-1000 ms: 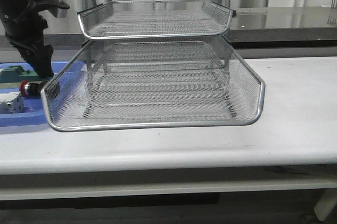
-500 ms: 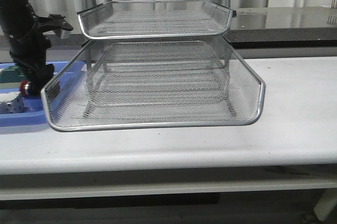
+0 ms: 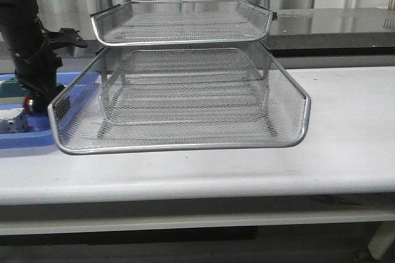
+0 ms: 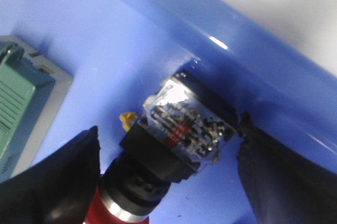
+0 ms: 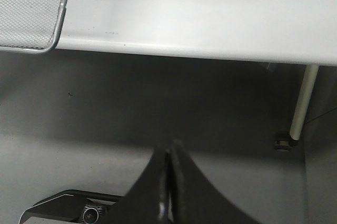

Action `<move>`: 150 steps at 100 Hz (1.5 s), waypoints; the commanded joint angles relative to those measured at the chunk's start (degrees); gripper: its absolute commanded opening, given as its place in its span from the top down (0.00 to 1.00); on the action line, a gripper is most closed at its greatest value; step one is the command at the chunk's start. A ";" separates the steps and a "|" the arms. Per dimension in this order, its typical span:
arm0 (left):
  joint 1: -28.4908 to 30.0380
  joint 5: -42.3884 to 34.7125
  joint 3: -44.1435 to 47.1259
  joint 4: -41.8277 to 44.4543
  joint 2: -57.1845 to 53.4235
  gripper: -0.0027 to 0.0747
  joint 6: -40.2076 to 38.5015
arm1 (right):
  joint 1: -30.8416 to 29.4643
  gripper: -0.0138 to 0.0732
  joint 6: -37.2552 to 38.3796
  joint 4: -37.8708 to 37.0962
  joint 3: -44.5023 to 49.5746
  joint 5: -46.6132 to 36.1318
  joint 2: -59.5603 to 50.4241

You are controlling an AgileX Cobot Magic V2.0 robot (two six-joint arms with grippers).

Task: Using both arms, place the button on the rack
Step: 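Lower the left gripper and grasp the red push button's contact block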

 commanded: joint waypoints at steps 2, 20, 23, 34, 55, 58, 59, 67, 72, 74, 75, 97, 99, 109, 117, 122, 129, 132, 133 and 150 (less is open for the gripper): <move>0.12 -1.56 -1.87 0.04 -3.00 0.28 -0.12 | -0.17 0.92 -0.05 -0.46 -1.37 -3.09 0.22; 0.12 -1.33 -1.87 -0.06 -1.92 0.28 -0.12 | -0.17 0.92 -0.05 -0.46 -1.37 -3.09 0.22; 0.12 -1.33 -1.87 -0.07 -1.92 0.28 -0.12 | -0.17 0.92 -0.05 -0.46 -1.37 -3.09 0.22; 0.12 -1.33 -2.14 0.06 -1.92 0.30 -0.12 | -0.17 0.92 -0.05 -0.46 -1.37 -3.09 0.22; 0.12 -1.33 -2.18 0.06 -1.92 0.49 -0.12 | -0.17 0.92 -0.05 -0.46 -1.37 -3.09 0.22; 0.12 -1.33 -2.18 0.06 -1.92 0.52 -0.12 | -0.17 0.92 -0.05 -0.46 -1.37 -3.09 0.22; 0.12 -1.44 -2.18 0.06 -1.92 0.54 -0.12 | -0.17 0.92 -0.05 -0.46 -1.37 -3.09 0.22; 0.12 -1.44 -2.27 0.29 -1.92 0.61 -0.12 | -0.17 0.92 -0.05 -0.46 -1.37 -3.09 0.22; 0.12 -1.44 -2.58 0.40 -1.92 0.66 -0.12 | -0.17 0.92 -0.05 -0.46 -1.37 -3.09 0.22; 0.12 -1.44 -2.66 0.52 -1.92 0.68 -0.12 | -0.17 0.92 -0.05 -0.46 -1.37 -3.09 0.22; 0.12 -1.44 -2.77 0.52 -1.92 0.70 -0.12 | -0.17 0.92 -0.05 -0.46 -1.37 -3.09 0.22; 0.12 0.81 -5.84 0.52 -1.92 0.83 -0.12 | -0.17 0.92 -0.05 -0.46 -1.37 -3.09 0.22; 0.12 1.24 -6.47 0.52 -1.92 0.84 -0.12 | -0.17 0.92 -0.05 -0.46 -1.37 -3.09 0.22; 0.12 4.54 -9.75 0.52 -2.05 0.85 -0.22 | -0.17 0.92 -0.05 -0.46 -1.37 -3.09 0.22; 0.12 7.34 -12.32 0.52 -2.05 0.85 -0.22 | -0.17 0.92 -0.05 -0.46 -1.37 -3.09 0.22; 0.12 9.10 -13.87 0.52 -2.05 0.85 -0.22 | -0.17 0.92 -0.05 -0.46 -1.37 -3.09 0.22; 0.12 11.37 -15.93 0.52 -2.13 0.85 -0.32 | -0.17 0.92 -0.05 -0.46 -1.37 -3.09 0.22; 0.12 12.54 -16.66 0.52 -2.13 0.85 -0.32 | -0.17 0.92 -0.05 -0.46 -1.37 -3.09 0.22; 0.12 12.73 -16.97 0.52 -2.13 0.85 -0.32 | -0.17 0.92 -0.05 -0.46 -1.37 -3.09 0.22; 0.12 15.79 -18.34 0.37 -2.67 0.85 -0.73 | -0.17 0.92 -0.05 -0.46 -1.37 -3.09 0.22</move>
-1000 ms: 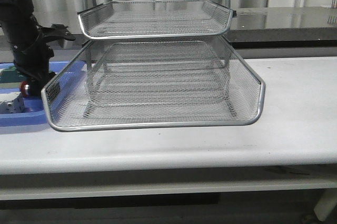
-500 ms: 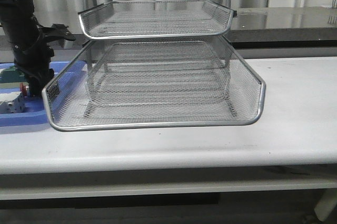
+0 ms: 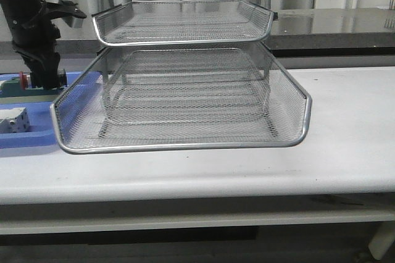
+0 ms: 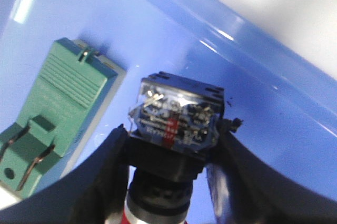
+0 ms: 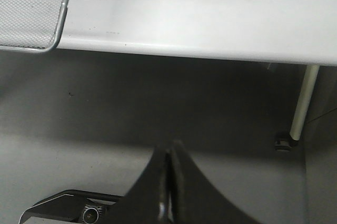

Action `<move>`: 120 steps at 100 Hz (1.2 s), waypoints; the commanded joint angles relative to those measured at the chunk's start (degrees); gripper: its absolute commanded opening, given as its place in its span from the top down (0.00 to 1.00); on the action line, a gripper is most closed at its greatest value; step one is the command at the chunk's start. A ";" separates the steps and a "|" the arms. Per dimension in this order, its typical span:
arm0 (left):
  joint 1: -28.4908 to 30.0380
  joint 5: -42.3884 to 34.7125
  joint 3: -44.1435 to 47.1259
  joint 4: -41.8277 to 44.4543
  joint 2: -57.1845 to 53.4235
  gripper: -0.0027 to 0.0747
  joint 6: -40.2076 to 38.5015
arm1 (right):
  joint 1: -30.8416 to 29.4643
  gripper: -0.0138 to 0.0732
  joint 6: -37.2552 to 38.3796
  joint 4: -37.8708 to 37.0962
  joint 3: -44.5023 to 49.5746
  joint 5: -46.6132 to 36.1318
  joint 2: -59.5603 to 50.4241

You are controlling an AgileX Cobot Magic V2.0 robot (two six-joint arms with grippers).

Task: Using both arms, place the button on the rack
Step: 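Lower the left gripper and grasp the red push button's contact block, then lift the red push button and carry it over the pulled-out tray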

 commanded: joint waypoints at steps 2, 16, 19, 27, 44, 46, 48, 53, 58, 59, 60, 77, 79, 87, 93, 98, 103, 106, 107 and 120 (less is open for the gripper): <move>0.12 2.29 -2.25 -0.51 -5.18 0.85 -0.82 | -0.17 0.92 -0.05 -0.46 -1.37 -3.09 0.22; 0.12 2.29 -2.25 -0.96 -6.64 0.85 -2.28 | -0.17 0.92 -0.05 -0.46 -1.37 -3.09 0.22; 0.12 2.29 -2.25 -1.08 -6.94 0.85 -2.74 | -0.17 0.92 -0.05 -0.46 -1.37 -3.09 0.22; 0.12 2.29 -2.25 -1.08 -8.17 0.85 -3.53 | -0.17 0.92 -0.05 -0.46 -1.37 -3.09 0.22; 0.12 2.29 -0.82 -1.99 -11.80 0.85 -3.76 | -0.17 0.92 -0.05 -0.46 -1.37 -3.09 0.22; 0.12 2.29 -0.44 -2.10 -12.44 0.85 -3.76 | -0.17 0.92 -0.05 -0.46 -1.37 -3.09 0.22; 0.12 2.29 0.03 -2.10 -12.98 0.85 -3.76 | -0.17 0.92 -0.05 -0.46 -1.37 -3.09 0.22; 0.12 2.29 1.30 -2.10 -14.54 0.85 -3.76 | -0.17 0.92 -0.05 -0.46 -1.37 -3.09 0.22; 0.12 2.29 2.76 -2.10 -16.16 0.85 -3.76 | -0.17 0.92 -0.05 -0.46 -1.37 -3.09 0.22; 0.12 2.29 2.97 -2.10 -16.37 0.85 -3.76 | -0.17 0.92 -0.05 -0.46 -1.37 -3.09 0.22; 0.12 2.29 3.40 -2.10 -16.87 0.85 -3.76 | -0.17 0.92 -0.05 -0.46 -1.37 -3.09 0.22; 0.12 2.29 8.66 -2.10 -22.93 0.85 -5.45 | -0.17 0.92 -0.05 -0.46 -1.37 -3.09 0.22; 0.12 2.29 9.27 -2.10 -23.69 0.85 -5.83 | -0.17 0.92 -0.05 -0.46 -1.37 -3.09 0.22; 0.12 2.29 11.55 -2.32 -26.52 0.85 -6.54 | -0.17 0.92 -0.05 -0.46 -1.37 -3.09 0.22; 0.00 2.29 13.38 -2.75 -28.89 0.85 -6.78 | -0.17 0.92 -0.05 -0.46 -1.37 -3.09 0.22; -0.07 2.29 14.88 -3.54 -30.82 0.85 -6.89 | -0.17 0.92 -0.05 -0.46 -1.37 -3.09 0.22; -0.22 2.29 16.48 -4.00 -32.83 0.85 -7.03 | -0.17 0.92 -0.05 -0.46 -1.37 -3.09 0.22; -0.37 2.29 17.64 -4.00 -34.31 0.85 -7.85 | -0.17 0.92 -0.05 -0.46 -1.37 -3.09 0.22; -0.37 2.29 17.87 -4.00 -34.60 0.85 -7.86 | -0.17 0.92 -0.05 -0.46 -1.37 -3.09 0.22; -1.70 2.29 22.59 -4.11 -39.84 0.85 -8.13 | -0.17 0.92 -0.05 -0.46 -1.37 -3.09 0.22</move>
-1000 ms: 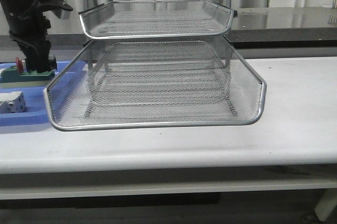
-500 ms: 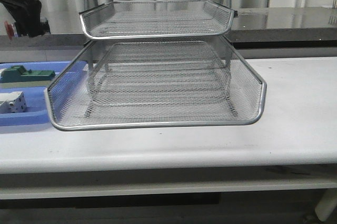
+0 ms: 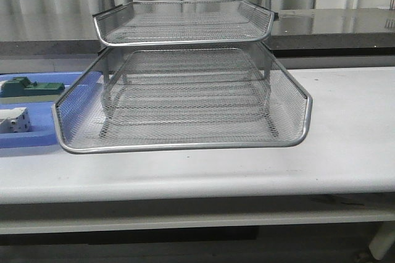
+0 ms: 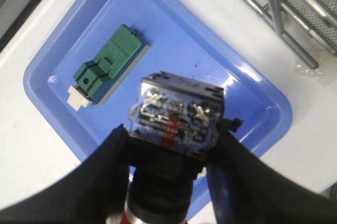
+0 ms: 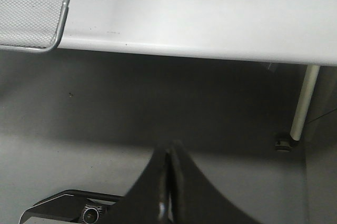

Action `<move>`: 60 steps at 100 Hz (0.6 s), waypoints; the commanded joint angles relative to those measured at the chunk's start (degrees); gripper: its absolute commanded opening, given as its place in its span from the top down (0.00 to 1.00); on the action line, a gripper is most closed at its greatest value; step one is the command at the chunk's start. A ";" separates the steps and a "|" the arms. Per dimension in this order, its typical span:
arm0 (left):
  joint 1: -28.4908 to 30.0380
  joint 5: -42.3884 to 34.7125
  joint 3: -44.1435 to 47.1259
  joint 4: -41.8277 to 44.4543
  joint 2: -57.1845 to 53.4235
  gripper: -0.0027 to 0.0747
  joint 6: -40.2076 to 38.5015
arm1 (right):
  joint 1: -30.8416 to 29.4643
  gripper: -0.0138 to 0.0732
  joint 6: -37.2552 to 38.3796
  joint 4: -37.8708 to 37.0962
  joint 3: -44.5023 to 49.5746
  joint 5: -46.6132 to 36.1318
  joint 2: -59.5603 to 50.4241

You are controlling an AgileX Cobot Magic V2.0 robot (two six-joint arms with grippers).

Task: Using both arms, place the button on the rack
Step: 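Lift the red push button and carry it over the pulled-out tray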

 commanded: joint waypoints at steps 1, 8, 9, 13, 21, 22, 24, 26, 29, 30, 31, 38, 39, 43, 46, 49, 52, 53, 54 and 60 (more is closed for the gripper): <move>-1.36 0.86 1.51 -1.07 -6.91 0.85 -0.96 | -0.17 0.92 -0.05 -0.46 -1.37 -3.09 0.22; -2.57 0.86 3.75 -1.72 -9.43 0.85 -0.96 | -0.17 0.92 -0.05 -0.46 -1.37 -3.09 0.22; -2.70 0.86 4.14 -1.70 -9.68 0.85 -0.96 | -0.17 0.92 -0.05 -0.46 -1.37 -3.09 0.22; -3.61 0.86 5.07 -2.19 -11.01 0.85 -0.96 | -0.17 0.92 -0.05 -0.46 -1.37 -3.09 0.22; -5.51 0.86 6.64 -3.01 -12.69 0.85 -0.96 | -0.17 0.92 -0.05 -0.46 -1.37 -3.09 0.22; -5.95 0.86 6.63 -3.10 -12.98 0.85 -0.96 | -0.17 0.92 -0.05 -0.46 -1.37 -3.09 0.22; -6.61 0.86 6.94 -3.10 -13.28 0.85 -0.96 | -0.17 0.92 -0.05 -0.46 -1.37 -3.09 0.22; -7.29 0.86 7.10 -3.21 -13.50 0.85 -0.96 | -0.17 0.92 -0.05 -0.46 -1.37 -3.09 0.22; -8.24 0.86 7.20 -3.15 -13.60 0.85 -1.13 | -0.17 0.92 -0.05 -0.46 -1.37 -3.09 0.22; -8.49 0.86 7.30 -3.15 -13.70 0.85 -1.13 | -0.17 0.92 -0.05 -0.46 -1.37 -3.09 0.22; -8.98 0.86 7.23 -3.25 -13.69 0.85 -1.13 | -0.17 0.92 -0.05 -0.46 -1.37 -3.09 0.22; -11.53 0.86 7.23 -3.38 -13.69 0.85 -1.13 | -0.17 0.92 -0.05 -0.46 -1.37 -3.09 0.22; -11.80 0.86 7.23 -3.38 -13.69 0.85 -1.13 | -0.17 0.92 -0.05 -0.46 -1.37 -3.09 0.22; -13.46 0.86 7.23 -3.65 -13.69 0.85 -1.13 | -0.17 0.92 -0.05 -0.46 -1.37 -3.09 0.22; -14.56 0.86 7.23 -3.88 -13.69 0.85 -1.13 | -0.17 0.92 -0.05 -0.46 -1.37 -3.09 0.22; -15.67 0.86 7.32 -4.05 -13.69 0.85 -1.13 | -0.17 0.92 -0.05 -0.46 -1.37 -3.09 0.22; -17.10 0.86 7.62 -4.18 -13.69 0.85 -1.13 | -0.17 0.92 -0.05 -0.46 -1.37 -3.09 0.22; -17.39 0.86 7.62 -4.18 -13.69 0.85 -1.13 | -0.17 0.92 -0.05 -0.46 -1.37 -3.09 0.22; -17.98 0.86 7.77 -4.18 -13.69 0.85 -1.13 | -0.17 0.92 -0.05 -0.46 -1.37 -3.09 0.22; -20.18 0.86 8.21 -4.18 -13.58 0.85 -1.13 | -0.17 0.92 -0.05 -0.46 -1.37 -3.09 0.22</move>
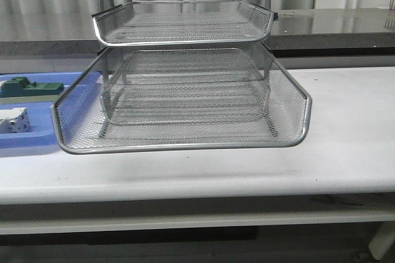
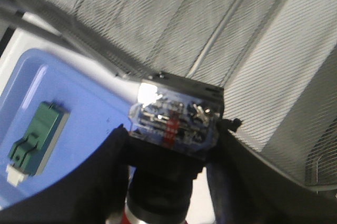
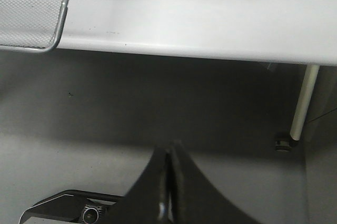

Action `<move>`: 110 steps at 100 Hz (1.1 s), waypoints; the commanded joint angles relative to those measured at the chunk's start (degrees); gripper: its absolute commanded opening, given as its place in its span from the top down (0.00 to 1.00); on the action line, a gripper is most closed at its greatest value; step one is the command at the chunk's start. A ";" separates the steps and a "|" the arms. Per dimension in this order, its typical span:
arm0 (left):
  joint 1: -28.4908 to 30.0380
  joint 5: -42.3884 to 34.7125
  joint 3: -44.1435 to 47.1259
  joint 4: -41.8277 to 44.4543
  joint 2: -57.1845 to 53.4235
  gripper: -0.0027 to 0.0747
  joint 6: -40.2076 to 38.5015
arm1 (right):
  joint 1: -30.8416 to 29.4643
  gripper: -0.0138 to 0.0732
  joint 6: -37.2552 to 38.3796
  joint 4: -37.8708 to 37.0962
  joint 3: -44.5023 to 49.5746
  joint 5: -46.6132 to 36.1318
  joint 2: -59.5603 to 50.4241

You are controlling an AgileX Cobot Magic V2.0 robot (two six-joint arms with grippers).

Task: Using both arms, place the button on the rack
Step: 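Lift the red push button and carry it over the pulled-out tray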

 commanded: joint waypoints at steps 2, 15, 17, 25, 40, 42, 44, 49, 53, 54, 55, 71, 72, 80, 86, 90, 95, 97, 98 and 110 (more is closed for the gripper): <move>-4.09 0.36 -0.67 -1.25 -2.64 0.85 -0.72 | -0.17 0.92 -0.05 -0.46 -1.37 -3.09 0.22; -8.49 0.36 0.31 -1.24 -1.09 0.85 -0.72 | -0.17 0.92 -0.05 -0.46 -1.37 -3.09 0.22; -8.85 0.36 0.31 -1.24 -0.78 0.85 -0.72 | -0.17 0.92 -0.05 -0.46 -1.37 -3.09 0.22; -10.80 -0.18 0.31 -1.24 1.13 0.85 -0.72 | -0.17 0.92 -0.05 -0.46 -1.37 -3.09 0.22; -13.37 -1.91 0.31 -1.36 4.39 0.85 -0.72 | -0.17 0.92 -0.05 -0.46 -1.37 -3.09 0.22; -13.71 -2.09 0.31 -1.36 4.81 0.85 -0.72 | -0.17 0.92 -0.05 -0.46 -1.37 -3.09 0.22; -14.00 -2.20 0.31 -1.36 5.31 0.85 -0.72 | -0.17 0.92 -0.05 -0.46 -1.37 -3.09 0.22; -14.48 -2.82 0.31 -1.36 6.36 0.85 -0.72 | -0.17 0.92 -0.05 -0.46 -1.37 -3.09 0.22; -14.84 -3.28 0.31 -1.36 7.22 0.85 -0.72 | -0.17 0.92 -0.05 -0.46 -1.37 -3.09 0.22; -14.81 -3.39 0.31 -1.36 7.35 0.85 -0.72 | -0.17 0.92 -0.05 -0.46 -1.37 -3.09 0.22; -14.95 -3.56 0.31 -1.36 7.64 0.85 -0.72 | -0.17 0.92 -0.05 -0.46 -1.37 -3.09 0.22; -15.05 -5.39 0.31 -1.36 10.45 0.85 -0.72 | -0.17 0.92 -0.05 -0.46 -1.37 -3.09 0.22; -15.05 -5.41 0.31 -1.36 10.48 0.85 -0.72 | -0.17 0.92 -0.05 -0.46 -1.37 -3.09 0.22; -15.05 -6.44 0.31 -1.36 11.52 0.85 -0.72 | -0.17 0.92 -0.05 -0.46 -1.37 -3.09 0.22; -15.05 -7.24 0.31 -1.36 12.21 0.85 -0.72 | -0.17 0.92 -0.05 -0.46 -1.37 -3.09 0.22; -15.05 -7.75 0.31 -1.36 12.65 0.85 -0.72 | -0.17 0.92 -0.05 -0.46 -1.37 -3.09 0.22; -15.05 -7.98 0.31 -1.36 13.24 0.85 -0.72 | -0.17 0.92 -0.05 -0.46 -1.37 -3.09 0.22; -15.05 -7.98 0.31 -1.36 13.40 0.85 -0.72 | -0.17 0.92 -0.05 -0.46 -1.37 -3.09 0.22; -15.05 -7.98 0.31 -1.36 13.41 0.85 -0.72 | -0.17 0.92 -0.05 -0.46 -1.37 -3.09 0.22; -15.05 -7.72 0.31 -1.97 14.52 0.84 -0.72 | -0.17 0.92 -0.05 -0.46 -1.37 -3.09 0.22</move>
